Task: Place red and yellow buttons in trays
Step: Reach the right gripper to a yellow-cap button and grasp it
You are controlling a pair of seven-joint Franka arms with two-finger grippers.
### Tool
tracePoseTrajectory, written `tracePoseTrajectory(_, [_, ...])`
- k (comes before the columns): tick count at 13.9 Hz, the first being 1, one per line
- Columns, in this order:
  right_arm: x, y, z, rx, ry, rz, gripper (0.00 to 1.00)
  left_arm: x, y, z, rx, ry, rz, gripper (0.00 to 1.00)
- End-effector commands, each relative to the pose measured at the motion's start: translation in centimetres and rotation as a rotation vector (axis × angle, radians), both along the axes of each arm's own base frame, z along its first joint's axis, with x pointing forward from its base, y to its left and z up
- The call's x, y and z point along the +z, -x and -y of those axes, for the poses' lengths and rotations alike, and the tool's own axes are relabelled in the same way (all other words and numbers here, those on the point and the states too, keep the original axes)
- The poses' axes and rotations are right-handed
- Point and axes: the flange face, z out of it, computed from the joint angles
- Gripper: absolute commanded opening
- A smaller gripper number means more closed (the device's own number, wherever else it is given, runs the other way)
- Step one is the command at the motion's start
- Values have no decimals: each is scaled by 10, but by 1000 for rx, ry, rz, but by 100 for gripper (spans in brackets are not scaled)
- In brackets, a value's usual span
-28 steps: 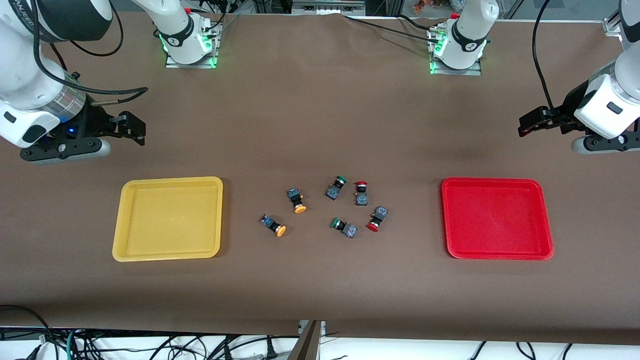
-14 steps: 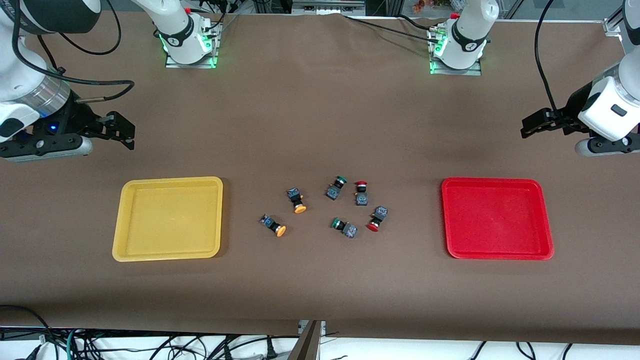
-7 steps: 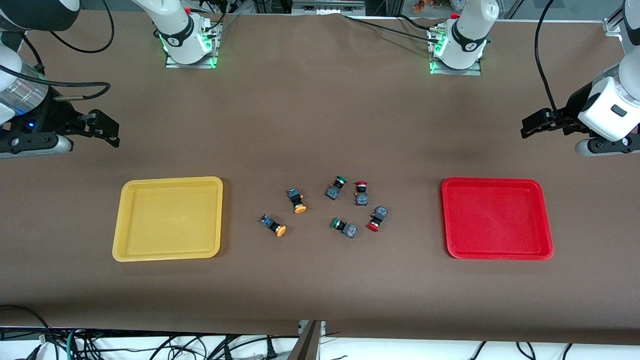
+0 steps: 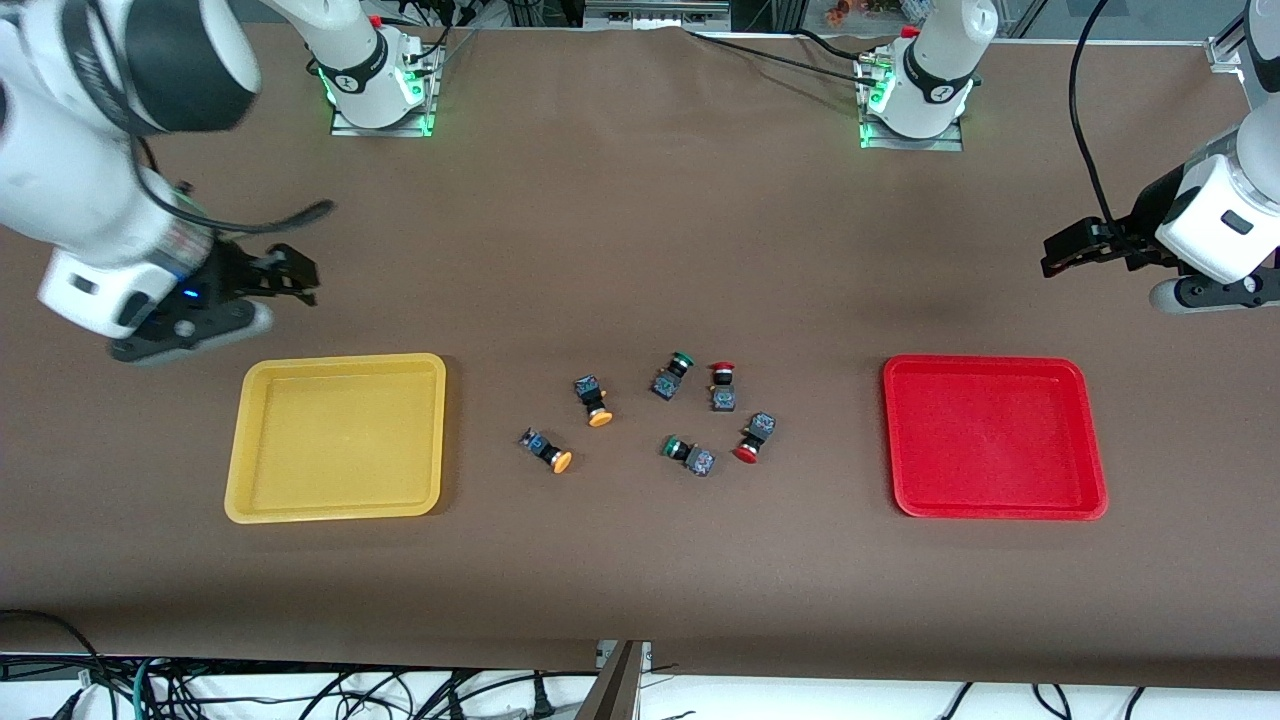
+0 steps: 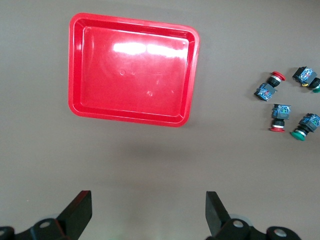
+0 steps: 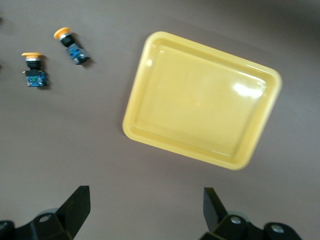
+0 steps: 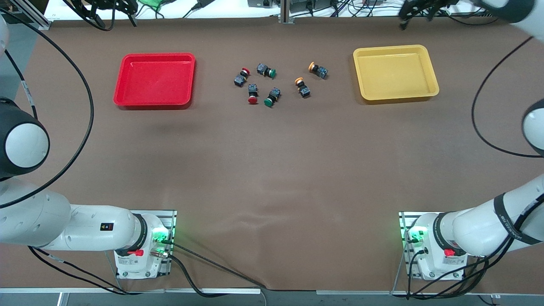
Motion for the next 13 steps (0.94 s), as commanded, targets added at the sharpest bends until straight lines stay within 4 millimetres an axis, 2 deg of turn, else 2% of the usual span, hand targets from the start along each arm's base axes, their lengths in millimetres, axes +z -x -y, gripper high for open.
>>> tracePoseTrajectory(1, [-57, -20, -56, 86, -16, 26, 100, 5, -4, -1, -6, 14, 4, 100])
tracePoseTrajectory(3, [-114, -28, -105, 80, -45, 46, 100, 5, -4, -1, -6, 14, 4, 100])
tracePoseTrajectory(5, [-168, -39, -134, 86, -64, 99, 100, 5, -4, -1, -6, 14, 4, 100])
tracePoseTrajectory(7, [-209, -49, -166, 128, -84, 149, 100, 5, -4, -1, -6, 14, 4, 100])
tracePoseTrajectory(8, [-221, -52, -187, 153, -90, 161, 100, 5, -4, -1, -6, 14, 4, 100])
tracePoseTrajectory(10, [-244, -63, -199, 185, -100, 188, 100, 5, -4, -1, -5, 16, 4, 100])
tracePoseTrajectory(13, [-283, -66, -207, 200, -120, 238, 100, 5, -4, -1, -7, 16, 4, 100])
